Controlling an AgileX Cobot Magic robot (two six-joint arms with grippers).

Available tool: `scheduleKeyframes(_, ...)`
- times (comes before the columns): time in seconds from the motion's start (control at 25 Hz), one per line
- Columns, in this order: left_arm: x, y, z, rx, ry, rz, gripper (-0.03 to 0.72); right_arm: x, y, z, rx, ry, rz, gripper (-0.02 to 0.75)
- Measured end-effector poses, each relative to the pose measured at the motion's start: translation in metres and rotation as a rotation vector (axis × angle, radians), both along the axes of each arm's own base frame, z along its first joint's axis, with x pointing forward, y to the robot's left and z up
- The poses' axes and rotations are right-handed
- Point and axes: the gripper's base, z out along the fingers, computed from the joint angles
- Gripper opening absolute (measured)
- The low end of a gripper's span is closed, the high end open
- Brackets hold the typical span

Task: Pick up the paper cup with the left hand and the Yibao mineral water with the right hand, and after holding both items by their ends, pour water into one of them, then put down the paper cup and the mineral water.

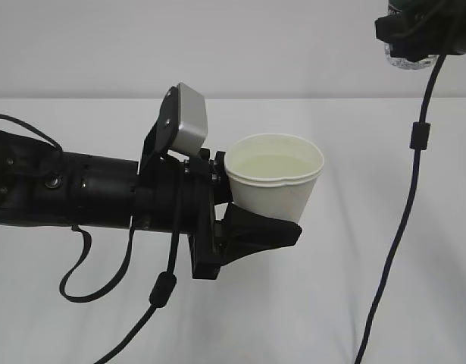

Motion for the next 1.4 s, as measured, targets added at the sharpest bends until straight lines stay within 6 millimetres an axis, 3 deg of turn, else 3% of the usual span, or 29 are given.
scheduleKeyframes(0.8, 0.000, 0.000, 0.000, 0.000, 0.000, 0.000, 0.457, 0.003, -0.034, 0.000, 0.013, 0.003, -0.110, 0.411)
scheduleKeyframes(1.4, 0.000, 0.000, 0.000, 0.000, 0.000, 0.000, 0.457, 0.010, -0.037, -0.010, 0.096, 0.041, -0.150, 0.411)
